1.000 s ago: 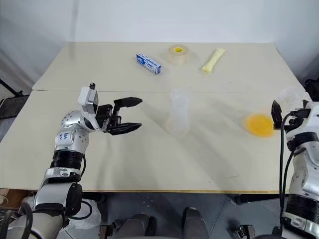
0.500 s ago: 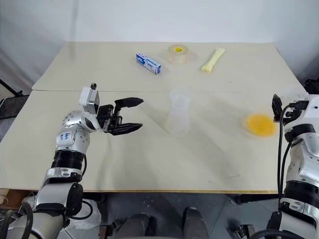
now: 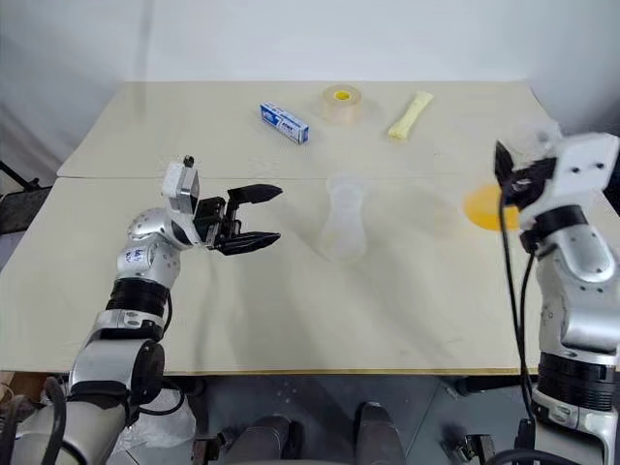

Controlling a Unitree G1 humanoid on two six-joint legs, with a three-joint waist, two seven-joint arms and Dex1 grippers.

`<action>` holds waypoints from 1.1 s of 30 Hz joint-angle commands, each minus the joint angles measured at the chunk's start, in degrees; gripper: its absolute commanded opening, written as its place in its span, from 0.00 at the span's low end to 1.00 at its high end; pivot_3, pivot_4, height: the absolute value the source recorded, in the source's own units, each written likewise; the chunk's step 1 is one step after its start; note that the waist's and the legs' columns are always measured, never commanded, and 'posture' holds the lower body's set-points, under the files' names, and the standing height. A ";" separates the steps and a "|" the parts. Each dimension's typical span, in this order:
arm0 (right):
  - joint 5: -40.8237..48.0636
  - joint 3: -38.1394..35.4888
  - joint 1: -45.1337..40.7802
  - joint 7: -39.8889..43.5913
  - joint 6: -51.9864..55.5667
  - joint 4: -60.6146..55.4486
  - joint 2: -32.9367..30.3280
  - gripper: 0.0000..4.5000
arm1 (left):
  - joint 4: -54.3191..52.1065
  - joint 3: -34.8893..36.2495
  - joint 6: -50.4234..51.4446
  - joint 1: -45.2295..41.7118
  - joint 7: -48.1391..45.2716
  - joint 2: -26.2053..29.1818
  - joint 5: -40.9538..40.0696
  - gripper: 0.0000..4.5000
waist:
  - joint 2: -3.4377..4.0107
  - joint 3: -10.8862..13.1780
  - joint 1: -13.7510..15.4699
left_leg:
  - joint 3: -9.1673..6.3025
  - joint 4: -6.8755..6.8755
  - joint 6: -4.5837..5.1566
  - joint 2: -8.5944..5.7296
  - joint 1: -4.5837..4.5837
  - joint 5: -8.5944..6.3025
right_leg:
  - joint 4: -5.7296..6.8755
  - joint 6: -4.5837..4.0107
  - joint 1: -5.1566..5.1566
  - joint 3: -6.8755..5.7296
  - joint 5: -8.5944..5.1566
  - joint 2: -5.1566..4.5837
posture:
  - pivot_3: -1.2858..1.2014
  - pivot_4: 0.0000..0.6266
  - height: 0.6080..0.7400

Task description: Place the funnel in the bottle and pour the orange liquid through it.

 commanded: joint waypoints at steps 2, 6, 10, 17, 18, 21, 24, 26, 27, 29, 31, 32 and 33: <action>-8.18 7.60 -3.59 -3.02 4.70 -8.08 -0.96 0.54 | 5.87 0.70 -3.84 -3.82 -2.16 -0.53 0.38 1.00 | -0.01 0.00 0.13 | -0.01 0.00 0.01 -0.05 -0.01 0.00 | 0.00 0.00 -0.01 0.00 0.00 -0.03 | 0.52 0.24 1.00; -17.77 16.25 -5.99 -1.78 5.93 -10.06 -3.40 0.54 | 9.26 1.37 -4.40 -5.67 -4.84 -0.73 -0.80 1.00 | -0.01 0.01 0.13 | -0.06 0.00 0.02 -0.08 -0.10 0.00 | -0.01 0.00 -0.06 -0.02 0.00 -0.03 | 0.52 0.24 1.00; -25.32 22.31 -8.14 -0.54 6.18 -10.36 -4.77 0.54 | 10.61 1.72 -3.19 -6.18 -6.58 -0.45 -2.30 1.00 | -0.01 0.01 -0.10 | -0.04 0.00 0.07 -0.12 -0.12 -0.02 | -0.01 0.01 -0.10 -0.02 0.00 -0.04 | 0.52 0.24 1.00; -36.63 29.02 -12.23 3.13 4.60 -9.24 -6.54 0.54 | 10.30 1.08 -3.40 -4.50 -6.58 -0.11 -2.97 1.00 | -0.02 0.01 -0.11 | -0.03 -0.01 0.06 -0.09 -0.13 -0.02 | 0.00 0.01 -0.14 -0.02 0.00 -0.02 | 0.52 0.24 1.00; -37.98 29.67 -12.76 3.61 4.30 -8.98 -6.56 0.54 | 10.20 1.03 -3.52 -4.25 -6.58 -0.14 -2.89 1.00 | -0.01 0.01 -0.11 | -0.03 0.00 0.06 -0.09 -0.13 -0.02 | 0.00 0.01 -0.14 -0.02 0.00 -0.03 | 0.52 0.24 1.00; -43.04 32.93 -14.36 6.16 1.07 -7.90 -7.94 0.54 | 9.65 0.74 -3.83 -3.50 -6.58 -0.37 -2.71 1.00 | -0.02 0.01 -0.12 | -0.04 0.00 0.06 -0.10 -0.13 -0.02 | 0.01 0.01 -0.14 -0.03 0.00 -0.02 | 0.52 0.24 1.00; -45.98 33.99 -15.40 7.51 -0.86 -6.87 -7.94 0.54 | 9.09 0.75 -3.63 -3.15 -6.58 -0.68 -2.85 1.00 | -0.02 0.01 -0.09 | -0.05 0.00 0.06 -0.10 -0.13 -0.02 | 0.00 0.01 -0.14 -0.04 0.00 -0.02 | 0.52 0.24 1.00; -47.77 34.15 -16.06 8.05 -2.42 -6.18 -8.12 0.54 | 8.83 0.78 -3.45 -3.04 -6.58 -0.78 -2.93 1.00 | -0.02 0.01 -0.08 | -0.04 0.00 0.06 -0.10 -0.13 -0.02 | 0.00 0.01 -0.14 -0.04 0.00 -0.03 | 0.52 0.24 1.00; -49.26 34.43 -16.53 8.21 -3.51 -5.68 -8.59 0.54 | 8.69 0.78 -3.42 -2.91 -6.58 -0.83 -2.98 1.00 | -0.02 0.01 -0.09 | -0.04 0.00 0.06 -0.10 -0.13 -0.02 | 0.00 0.01 -0.14 -0.04 0.00 -0.03 | 0.52 0.24 1.00; -51.69 34.74 -17.29 8.74 -5.53 -4.49 -9.21 0.54 | 8.59 0.81 -3.40 -2.78 -6.58 -0.94 -3.03 1.00 | -0.02 0.01 -0.09 | -0.04 0.00 0.06 -0.10 -0.14 -0.02 | 0.00 0.01 -0.14 -0.04 0.00 -0.03 | 0.52 0.24 1.00; -53.49 34.54 -17.66 8.89 -6.91 -3.61 -9.22 0.54 | 8.62 0.90 -3.38 -2.78 -6.58 -1.04 -3.03 1.00 | -0.02 0.01 -0.14 | -0.03 0.00 0.06 -0.10 -0.13 -0.02 | 0.00 0.01 -0.15 -0.04 0.00 -0.03 | 0.52 0.24 1.00; -54.11 34.28 -17.80 8.93 -7.43 -3.27 -9.12 0.54 | 8.66 0.98 -3.42 -2.80 -6.58 -1.10 -3.03 1.00 | -0.02 0.01 -0.15 | -0.03 0.00 0.06 -0.10 -0.13 -0.02 | 0.00 0.01 -0.15 -0.04 0.00 -0.02 | 0.52 0.24 1.00; -54.78 34.08 -17.94 8.99 -8.01 -2.96 -9.06 0.54 | 8.73 1.05 -3.45 -2.82 -6.58 -1.15 -2.98 1.00 | -0.02 0.01 -0.16 | -0.03 0.00 0.06 -0.09 -0.13 -0.02 | 0.00 0.01 -0.15 -0.05 0.00 -0.02 | 0.52 0.24 1.00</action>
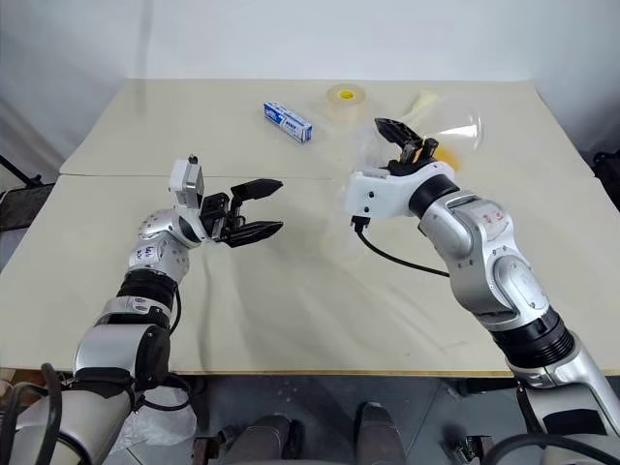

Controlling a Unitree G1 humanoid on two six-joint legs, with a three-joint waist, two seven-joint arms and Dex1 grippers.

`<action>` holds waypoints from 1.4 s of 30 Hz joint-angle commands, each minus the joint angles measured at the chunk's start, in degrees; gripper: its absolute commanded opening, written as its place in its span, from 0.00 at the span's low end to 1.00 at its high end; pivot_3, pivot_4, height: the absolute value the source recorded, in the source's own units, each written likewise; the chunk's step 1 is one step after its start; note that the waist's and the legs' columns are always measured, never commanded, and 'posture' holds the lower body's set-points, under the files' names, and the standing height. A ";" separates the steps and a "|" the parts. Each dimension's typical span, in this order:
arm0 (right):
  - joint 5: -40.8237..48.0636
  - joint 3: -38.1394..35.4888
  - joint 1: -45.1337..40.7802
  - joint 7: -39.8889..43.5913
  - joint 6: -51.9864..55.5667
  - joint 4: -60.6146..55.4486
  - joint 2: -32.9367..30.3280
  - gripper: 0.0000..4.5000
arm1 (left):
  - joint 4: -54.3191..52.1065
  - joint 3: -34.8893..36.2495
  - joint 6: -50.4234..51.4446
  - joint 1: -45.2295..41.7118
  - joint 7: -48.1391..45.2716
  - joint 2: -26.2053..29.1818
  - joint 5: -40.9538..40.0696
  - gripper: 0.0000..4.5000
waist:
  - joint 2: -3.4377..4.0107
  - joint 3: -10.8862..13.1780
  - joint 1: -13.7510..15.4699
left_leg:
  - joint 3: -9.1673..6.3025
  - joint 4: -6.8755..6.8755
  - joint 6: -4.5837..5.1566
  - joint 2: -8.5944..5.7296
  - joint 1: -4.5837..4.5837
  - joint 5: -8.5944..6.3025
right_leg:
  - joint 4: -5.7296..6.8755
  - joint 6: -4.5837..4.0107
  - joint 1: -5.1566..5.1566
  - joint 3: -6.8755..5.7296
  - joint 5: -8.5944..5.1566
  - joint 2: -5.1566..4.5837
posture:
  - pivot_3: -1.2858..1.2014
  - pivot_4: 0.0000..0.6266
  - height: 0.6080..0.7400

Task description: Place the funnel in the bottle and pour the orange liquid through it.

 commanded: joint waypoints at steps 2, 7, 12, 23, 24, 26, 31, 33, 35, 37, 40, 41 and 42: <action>-3.62 -1.90 -1.88 0.05 -2.98 -0.29 -0.58 0.54 | -1.76 0.55 -0.20 0.13 -6.43 0.02 -1.38 1.00 | 0.00 0.00 -0.02 | 0.00 0.00 0.00 0.00 0.00 0.00 | 0.00 0.00 0.00 0.00 0.00 0.00 | 0.52 0.24 1.00; -6.05 -2.61 -1.85 0.29 -5.16 0.63 -0.82 0.54 | -1.97 0.59 -0.21 0.26 -6.43 -0.37 -1.38 1.00 | 0.00 0.00 0.02 | 0.00 0.00 0.00 0.00 0.00 0.00 | 0.00 0.00 0.00 -0.01 0.00 0.00 | 0.52 0.24 1.00; -8.26 -2.99 -1.61 -0.06 -8.33 2.25 -1.91 0.54 | -2.26 0.56 -0.18 0.27 -6.43 -0.81 -1.55 1.00 | 0.00 0.00 0.01 | 0.00 0.00 0.00 -0.01 0.00 0.00 | 0.00 0.00 0.00 -0.01 0.00 0.00 | 0.52 0.24 1.00; -10.55 -4.43 -1.18 -0.31 -13.09 4.46 -3.37 0.54 | -2.21 0.66 -0.42 0.25 -6.28 -0.78 -1.55 1.00 | 0.00 0.00 -0.03 | 0.02 0.00 0.00 0.00 0.00 0.00 | 0.00 0.00 0.00 -0.01 0.00 0.00 | 0.52 0.24 1.00; -10.77 -4.45 -1.14 -0.34 -13.44 4.64 -3.48 0.54 | -2.25 0.68 -0.41 0.27 -6.18 -0.81 -1.55 1.00 | 0.00 0.00 -0.04 | 0.02 0.00 0.00 0.00 0.00 0.00 | 0.00 0.00 0.00 -0.02 0.00 0.00 | 0.52 0.24 1.00; -10.99 -4.50 -1.16 -0.39 -13.80 4.90 -3.47 0.54 | -2.30 0.70 -0.39 0.29 -6.09 -0.84 -1.58 1.00 | 0.00 0.00 -0.05 | 0.02 0.00 0.00 0.00 0.00 0.00 | 0.00 0.00 0.00 -0.02 0.00 0.00 | 0.52 0.24 1.00; -11.80 -4.68 -1.58 -0.51 -15.75 5.75 -3.71 0.54 | -2.39 0.70 -0.45 0.40 -5.91 -1.00 -1.57 1.00 | 0.00 0.00 0.00 | 0.02 0.00 0.00 -0.01 0.00 0.00 | 0.00 0.00 0.01 -0.02 0.00 -0.01 | 0.52 0.24 1.00; -12.26 -4.86 -1.70 -0.59 -16.64 6.16 -4.01 0.54 | -2.39 0.73 -0.46 0.38 -5.84 -1.03 -1.59 1.00 | 0.00 0.00 -0.01 | 0.02 0.00 0.00 -0.01 0.00 0.00 | 0.00 0.00 0.00 -0.02 0.00 -0.01 | 0.52 0.24 1.00; -12.69 -5.01 -1.82 -0.73 -17.54 6.56 -4.34 0.54 | -2.39 0.75 -0.47 0.39 -5.81 -1.06 -1.60 1.00 | 0.00 0.00 -0.02 | 0.02 0.00 0.00 -0.01 0.00 0.00 | 0.00 0.00 0.00 -0.02 0.00 0.00 | 0.52 0.24 1.00; -12.92 -5.13 -1.94 -0.83 -18.26 6.79 -4.52 0.54 | -2.41 0.76 -0.42 0.40 -5.78 -1.06 -1.61 1.00 | 0.00 0.00 -0.02 | 0.02 0.00 0.00 -0.01 0.00 0.00 | 0.00 0.00 0.00 -0.01 0.00 0.00 | 0.52 0.24 1.00; -13.22 -5.25 -2.10 -0.92 -19.24 7.12 -4.62 0.54 | -2.25 0.75 -0.44 0.35 -5.77 -1.09 -1.56 1.00 | 0.00 0.00 -0.05 | 0.03 0.00 0.00 -0.01 0.00 0.00 | 0.00 0.00 0.00 -0.02 0.00 0.00 | 0.52 0.24 1.00; -13.30 -5.29 -2.18 -0.95 -19.51 7.26 -4.61 0.54 | -2.13 0.77 -0.48 0.27 -5.76 -1.11 -1.55 1.00 | 0.00 0.00 -0.05 | 0.03 0.00 0.00 -0.01 0.00 0.00 | 0.00 0.00 0.00 -0.01 0.00 0.00 | 0.52 0.24 1.00; -13.40 -5.32 -2.31 -1.01 -19.78 7.44 -4.60 0.54 | -1.98 0.80 -0.50 0.17 -5.69 -1.12 -1.53 1.00 | 0.00 0.00 -0.06 | 0.03 0.00 0.00 -0.01 0.00 0.00 | 0.00 0.00 0.00 -0.01 0.00 0.00 | 0.52 0.24 1.00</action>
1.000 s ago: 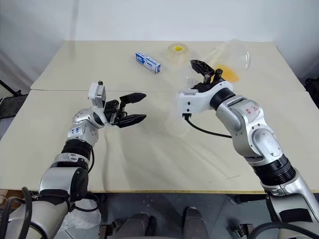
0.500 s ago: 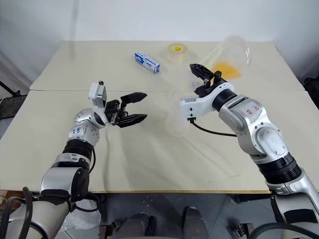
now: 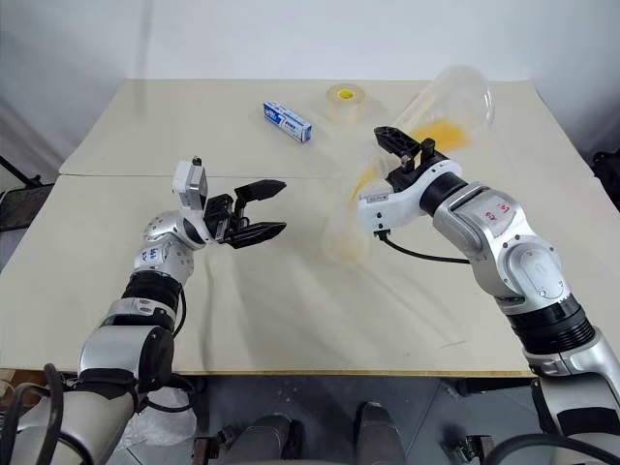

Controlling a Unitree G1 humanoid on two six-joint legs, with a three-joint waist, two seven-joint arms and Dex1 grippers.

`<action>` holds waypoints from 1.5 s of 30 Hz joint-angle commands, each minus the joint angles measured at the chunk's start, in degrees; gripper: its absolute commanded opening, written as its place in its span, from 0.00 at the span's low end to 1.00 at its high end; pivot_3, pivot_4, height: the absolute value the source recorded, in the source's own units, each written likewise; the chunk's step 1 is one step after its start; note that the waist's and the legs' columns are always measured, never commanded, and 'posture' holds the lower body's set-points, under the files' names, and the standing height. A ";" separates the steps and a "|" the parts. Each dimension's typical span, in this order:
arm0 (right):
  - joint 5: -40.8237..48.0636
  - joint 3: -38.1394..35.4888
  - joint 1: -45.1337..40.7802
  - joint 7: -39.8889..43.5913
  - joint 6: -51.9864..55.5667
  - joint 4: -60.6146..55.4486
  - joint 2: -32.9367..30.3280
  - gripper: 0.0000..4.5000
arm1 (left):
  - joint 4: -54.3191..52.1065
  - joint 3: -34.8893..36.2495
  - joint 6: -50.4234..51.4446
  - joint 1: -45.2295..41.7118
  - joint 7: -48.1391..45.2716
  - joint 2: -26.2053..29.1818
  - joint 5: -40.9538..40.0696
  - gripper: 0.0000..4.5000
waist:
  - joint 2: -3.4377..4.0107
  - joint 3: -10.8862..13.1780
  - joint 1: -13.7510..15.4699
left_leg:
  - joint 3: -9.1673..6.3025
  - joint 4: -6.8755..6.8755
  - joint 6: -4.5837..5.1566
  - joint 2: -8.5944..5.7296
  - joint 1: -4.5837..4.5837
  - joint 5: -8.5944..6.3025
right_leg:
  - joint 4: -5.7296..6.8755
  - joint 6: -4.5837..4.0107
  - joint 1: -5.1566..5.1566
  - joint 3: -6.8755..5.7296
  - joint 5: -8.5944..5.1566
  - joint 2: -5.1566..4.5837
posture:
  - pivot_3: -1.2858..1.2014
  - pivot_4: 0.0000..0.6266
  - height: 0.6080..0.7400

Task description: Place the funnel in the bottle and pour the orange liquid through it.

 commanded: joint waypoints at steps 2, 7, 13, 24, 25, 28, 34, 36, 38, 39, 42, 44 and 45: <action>-0.76 -2.85 -2.16 -1.55 -1.29 -0.85 -1.04 0.54 | -1.62 0.76 -0.53 0.01 -5.70 -0.16 -0.90 1.00 | 0.00 0.00 0.00 | 0.00 0.00 0.00 0.00 0.00 0.00 | 0.00 0.00 0.00 0.00 0.00 0.00 | 0.52 0.24 1.00; -1.10 -2.86 -2.69 -1.67 -2.28 -0.44 -1.26 0.54 | -1.58 0.76 -0.52 0.00 -5.81 -0.25 -0.93 1.00 | 0.00 0.00 0.01 | 0.00 0.00 0.00 0.01 0.00 0.00 | 0.00 0.00 0.00 -0.01 0.00 0.00 | 0.52 0.24 1.00; -1.62 -2.88 -2.86 -1.65 -3.37 -0.33 -1.56 0.54 | -1.50 0.81 -0.31 -0.03 -6.11 -0.28 -1.07 1.00 | 0.00 0.00 0.01 | 0.00 0.00 0.00 0.00 0.00 0.00 | 0.00 0.00 0.00 0.00 0.00 0.00 | 0.52 0.24 1.00; -2.34 -2.76 -3.75 -1.85 -5.27 0.78 -1.79 0.54 | -1.27 0.91 0.10 -0.17 -6.26 -0.17 -1.18 1.00 | 0.00 0.00 -0.02 | 0.00 0.00 0.00 0.00 0.00 0.00 | -0.01 0.00 0.00 -0.01 0.00 0.00 | 0.52 0.24 1.00; -2.33 -2.80 -3.81 -1.87 -5.42 0.91 -1.78 0.54 | -1.31 0.91 0.12 -0.17 -6.24 -0.18 -1.19 1.00 | 0.00 0.00 -0.02 | 0.00 0.00 0.00 0.01 0.00 0.00 | 0.00 0.00 0.00 0.00 0.00 0.00 | 0.52 0.24 1.00; -2.51 -2.69 -4.09 -1.93 -5.96 1.35 -1.97 0.54 | -1.29 0.86 0.14 -0.23 -6.20 -0.18 -1.12 1.00 | 0.00 0.00 0.00 | 0.00 0.00 0.00 0.00 0.00 0.00 | 0.00 0.00 0.00 -0.01 0.00 0.00 | 0.52 0.24 1.00; -2.97 -2.49 -4.59 -2.12 -7.44 2.19 -2.33 0.54 | -0.87 0.91 -0.02 -0.59 -6.11 -0.18 -1.01 1.00 | 0.00 0.00 -0.06 | 0.00 0.00 0.00 0.01 0.00 0.00 | 0.00 0.00 0.00 -0.01 0.00 0.00 | 0.52 0.24 1.00; -3.13 -2.50 -4.73 -2.22 -7.79 2.40 -2.41 0.54 | -0.77 0.90 -0.06 -0.67 -6.07 -0.20 -0.97 1.00 | 0.00 0.00 -0.08 | 0.00 0.00 0.00 0.01 0.00 0.00 | 0.00 0.00 0.00 -0.01 0.00 0.01 | 0.52 0.24 1.00; -3.32 -2.46 -4.90 -2.35 -8.18 2.63 -2.49 0.54 | -0.67 0.89 -0.06 -0.75 -6.02 -0.25 -0.94 1.00 | 0.00 0.00 -0.05 | 0.00 0.00 0.00 0.01 0.00 0.00 | 0.00 0.00 0.00 -0.01 0.00 0.00 | 0.52 0.24 1.00; -3.35 -2.45 -4.99 -2.44 -8.29 2.75 -2.49 0.54 | -0.60 0.89 -0.06 -0.81 -6.00 -0.28 -0.94 1.00 | 0.00 0.00 -0.03 | 0.00 0.00 0.00 0.01 0.00 0.00 | 0.00 0.00 0.00 -0.01 0.00 0.00 | 0.52 0.24 1.00; -3.66 -2.28 -5.21 -2.63 -8.92 3.02 -2.61 0.54 | -0.39 0.90 -0.09 -0.96 -6.00 -0.35 -0.91 1.00 | 0.00 0.00 -0.05 | 0.00 0.00 0.00 0.01 0.00 0.00 | 0.00 0.00 0.00 0.00 0.00 0.00 | 0.52 0.24 1.00; -3.93 -2.24 -5.33 -2.75 -9.44 3.20 -2.63 0.54 | -0.24 0.91 -0.15 -1.08 -5.99 -0.40 -0.90 1.00 | 0.00 0.00 -0.06 | 0.00 0.00 0.00 0.00 0.00 0.00 | 0.00 0.00 0.00 -0.01 0.00 0.00 | 0.52 0.24 1.00; -4.05 -2.24 -5.40 -2.83 -9.66 3.32 -2.62 0.54 | -0.14 0.91 -0.20 -1.15 -5.98 -0.42 -0.87 1.00 | 0.00 0.00 -0.06 | 0.00 0.00 0.00 0.00 0.00 0.00 | 0.00 0.00 0.00 -0.01 0.00 0.00 | 0.52 0.24 1.00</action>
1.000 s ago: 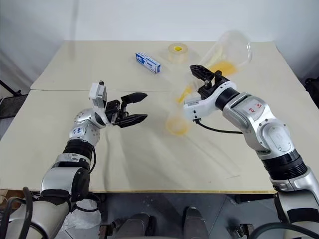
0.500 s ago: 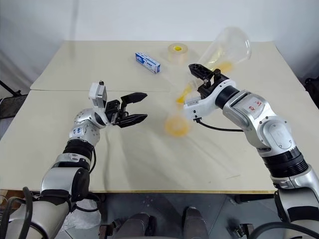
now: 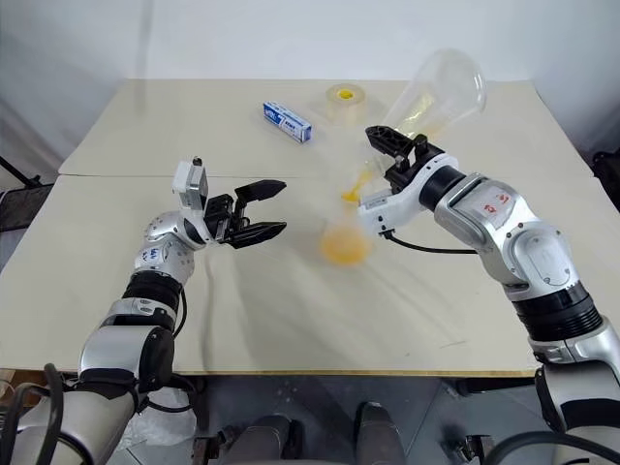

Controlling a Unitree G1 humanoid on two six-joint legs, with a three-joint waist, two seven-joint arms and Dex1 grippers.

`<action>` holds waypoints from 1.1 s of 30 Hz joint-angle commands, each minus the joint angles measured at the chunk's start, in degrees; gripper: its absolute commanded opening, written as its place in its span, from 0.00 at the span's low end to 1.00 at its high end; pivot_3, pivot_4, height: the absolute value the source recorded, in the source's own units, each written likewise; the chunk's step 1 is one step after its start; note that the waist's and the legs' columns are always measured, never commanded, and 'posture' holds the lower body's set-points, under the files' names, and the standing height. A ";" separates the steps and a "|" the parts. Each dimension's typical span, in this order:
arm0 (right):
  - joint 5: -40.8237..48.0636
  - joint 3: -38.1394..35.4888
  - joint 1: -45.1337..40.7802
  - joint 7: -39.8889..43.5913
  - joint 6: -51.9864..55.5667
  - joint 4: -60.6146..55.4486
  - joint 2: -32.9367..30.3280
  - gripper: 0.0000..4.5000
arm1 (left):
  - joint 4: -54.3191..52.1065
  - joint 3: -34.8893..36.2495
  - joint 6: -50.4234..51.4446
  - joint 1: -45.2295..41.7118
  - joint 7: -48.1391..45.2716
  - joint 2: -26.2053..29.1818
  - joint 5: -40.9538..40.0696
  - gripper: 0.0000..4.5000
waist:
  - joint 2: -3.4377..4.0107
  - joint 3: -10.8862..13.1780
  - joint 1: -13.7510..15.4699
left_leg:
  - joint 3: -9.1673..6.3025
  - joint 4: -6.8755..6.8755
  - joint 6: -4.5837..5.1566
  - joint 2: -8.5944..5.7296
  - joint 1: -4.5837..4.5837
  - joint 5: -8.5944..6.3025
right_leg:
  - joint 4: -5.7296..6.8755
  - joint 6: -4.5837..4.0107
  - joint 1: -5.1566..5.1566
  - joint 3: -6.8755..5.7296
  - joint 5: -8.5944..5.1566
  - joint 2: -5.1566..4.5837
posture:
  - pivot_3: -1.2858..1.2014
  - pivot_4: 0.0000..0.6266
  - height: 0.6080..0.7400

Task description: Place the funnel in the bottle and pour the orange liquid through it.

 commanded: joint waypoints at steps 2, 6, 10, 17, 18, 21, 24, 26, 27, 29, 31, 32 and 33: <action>-0.38 -2.23 -2.08 -1.38 -1.10 -0.89 -1.36 0.54 | -0.25 0.84 -0.40 -1.22 -5.96 -0.27 -0.80 1.00 | 0.00 0.00 0.00 | 0.00 0.00 0.00 0.00 0.00 0.00 | 0.00 0.00 0.00 0.00 0.00 0.00 | 0.52 0.24 1.00; -0.77 -2.22 -2.38 -1.48 -1.89 -0.37 -1.41 0.54 | -0.12 0.90 -0.55 -1.34 -5.76 -0.36 -0.73 1.00 | 0.00 0.00 0.00 | 0.00 0.00 0.00 0.00 0.00 0.00 | 0.00 0.00 0.00 0.00 0.00 0.00 | 0.52 0.24 1.00; -1.22 -2.10 -2.69 -1.71 -2.60 0.05 -1.56 0.54 | -0.15 0.89 -0.64 -1.27 -5.60 -0.34 -0.66 1.00 | 0.00 0.00 -0.02 | 0.00 0.00 0.00 0.00 0.00 0.00 | 0.00 0.00 0.00 0.00 0.00 0.00 | 0.52 0.24 1.00; -2.60 -1.82 -3.26 -2.77 -3.84 0.37 -2.09 0.54 | 0.06 0.88 -0.72 -1.47 -5.54 -0.44 -0.60 1.00 | 0.00 0.00 0.00 | 0.00 0.00 0.00 0.00 0.00 0.00 | 0.00 0.00 0.00 0.00 0.00 0.00 | 0.52 0.24 1.00; -2.80 -1.82 -3.31 -2.88 -4.00 0.40 -2.13 0.54 | 0.09 0.87 -0.72 -1.50 -5.54 -0.47 -0.60 1.00 | 0.00 0.00 -0.02 | 0.00 0.00 0.00 0.00 0.00 0.00 | 0.00 0.00 0.00 0.00 0.00 0.00 | 0.52 0.24 1.00; -2.91 -1.82 -3.41 -2.92 -4.47 0.31 -2.19 0.54 | 0.23 0.87 -0.71 -1.64 -5.62 -0.52 -0.60 1.00 | 0.00 0.00 -0.04 | 0.01 0.00 0.00 0.00 0.00 0.00 | 0.00 0.00 0.00 0.00 0.00 0.01 | 0.52 0.24 1.00; -2.76 -1.95 -3.24 -2.76 -4.70 -0.06 -2.08 0.54 | 0.36 0.89 -0.77 -1.73 -5.73 -0.54 -0.56 1.00 | 0.00 0.00 -0.02 | 0.01 0.00 0.00 0.00 0.00 0.00 | 0.00 0.00 0.00 0.00 0.00 0.00 | 0.52 0.24 1.00; -2.13 -2.37 -3.03 -2.46 -4.46 -0.26 -1.77 0.54 | 0.50 0.90 -0.84 -1.84 -5.73 -0.54 -0.52 1.00 | 0.00 0.00 -0.02 | 0.01 0.00 0.00 0.00 0.00 0.00 | 0.00 0.00 0.00 0.00 0.00 0.00 | 0.52 0.24 1.00; -1.88 -2.52 -2.94 -2.35 -4.35 -0.36 -1.65 0.54 | 0.55 0.90 -0.88 -1.86 -5.74 -0.53 -0.51 1.00 | 0.00 0.00 -0.02 | 0.01 0.00 0.00 0.00 0.00 0.00 | 0.00 0.00 0.00 0.00 0.00 0.00 | 0.52 0.24 1.00; -0.51 -3.20 -2.49 -1.70 -3.38 -0.80 -1.05 0.54 | 0.61 0.91 -0.88 -1.92 -5.79 -0.45 -0.50 1.00 | 0.00 0.00 -0.03 | 0.01 0.00 0.00 0.00 0.00 0.00 | 0.00 0.00 0.00 0.00 0.00 0.00 | 0.52 0.24 1.00; 1.48 -4.04 -1.85 -0.89 -1.82 -1.37 -0.13 0.54 | 0.70 0.89 -0.86 -1.94 -5.88 -0.30 -0.46 1.00 | 0.00 0.00 -0.03 | 0.01 0.00 0.00 0.00 0.00 0.00 | 0.00 0.00 0.00 0.00 0.00 0.00 | 0.52 0.24 1.00; 2.58 -4.44 -1.54 -0.40 -0.98 -1.70 0.37 0.54 | 0.77 0.85 -0.84 -1.95 -5.94 -0.19 -0.40 1.00 | 0.00 0.00 -0.04 | 0.01 0.00 0.00 0.01 0.00 0.00 | 0.00 0.00 0.00 0.00 0.00 0.01 | 0.52 0.24 1.00; 3.76 -5.00 -1.14 0.11 0.03 -2.09 0.98 0.54 | 0.85 0.80 -0.86 -1.97 -6.00 -0.09 -0.33 1.00 | 0.00 0.00 -0.04 | 0.01 0.00 0.00 0.01 0.00 0.00 | 0.00 0.00 0.00 0.00 0.00 0.00 | 0.52 0.24 1.00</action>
